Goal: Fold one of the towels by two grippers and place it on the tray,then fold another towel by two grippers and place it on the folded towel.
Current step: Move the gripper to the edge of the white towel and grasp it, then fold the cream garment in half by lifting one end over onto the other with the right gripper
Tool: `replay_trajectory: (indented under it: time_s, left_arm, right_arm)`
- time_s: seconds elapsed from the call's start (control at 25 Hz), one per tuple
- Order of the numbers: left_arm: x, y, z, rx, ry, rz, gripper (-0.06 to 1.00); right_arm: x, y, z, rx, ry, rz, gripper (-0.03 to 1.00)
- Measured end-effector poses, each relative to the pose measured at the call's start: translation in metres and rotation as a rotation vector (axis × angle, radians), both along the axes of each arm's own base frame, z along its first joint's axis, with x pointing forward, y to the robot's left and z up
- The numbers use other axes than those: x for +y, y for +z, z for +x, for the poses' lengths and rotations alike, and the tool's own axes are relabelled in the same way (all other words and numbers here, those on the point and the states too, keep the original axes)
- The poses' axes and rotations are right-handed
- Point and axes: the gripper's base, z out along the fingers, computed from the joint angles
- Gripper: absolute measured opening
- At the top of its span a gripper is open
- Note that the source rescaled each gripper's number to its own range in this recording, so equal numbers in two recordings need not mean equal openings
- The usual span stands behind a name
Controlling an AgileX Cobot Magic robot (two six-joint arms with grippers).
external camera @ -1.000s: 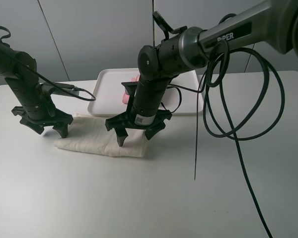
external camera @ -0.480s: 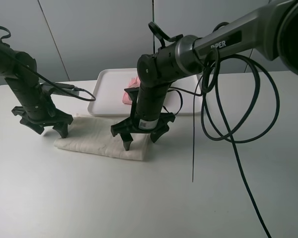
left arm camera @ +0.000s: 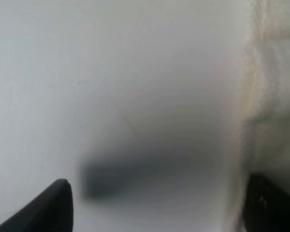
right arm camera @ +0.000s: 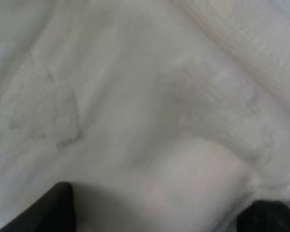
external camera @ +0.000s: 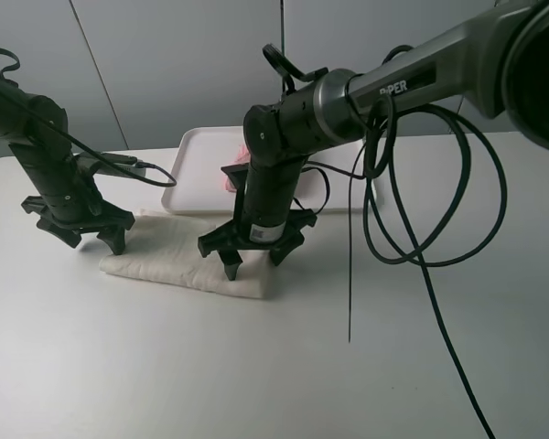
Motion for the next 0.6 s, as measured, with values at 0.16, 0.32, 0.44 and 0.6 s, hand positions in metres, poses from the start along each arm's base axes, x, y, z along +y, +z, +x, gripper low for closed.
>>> replay_trajectory:
  time_s: [0.16,0.32,0.44,0.6]
  left_arm:
    - [0.0000,-0.0002,0.0000,0.000,0.000,0.000,0.93]
    - [0.0000,-0.0002,0.0000,0.000,0.000,0.000,0.93]
    - [0.0000,-0.0008,-0.0001,0.002,-0.002,0.000,0.93]
    - [0.0000,-0.0008,-0.0001,0.002,-0.002,0.000,0.93]
  right_arm:
    - [0.0041,-0.0015,-0.0021,-0.004,0.011,0.001,0.52]
    - [0.0073,-0.0039,-0.0026,-0.012,0.006,0.016,0.07]
    - [0.0078,-0.0039,-0.0025,-0.018,0.015,0.019,0.05]
    - [0.0079,-0.0038,-0.0024,-0.020,0.018,0.020,0.05]
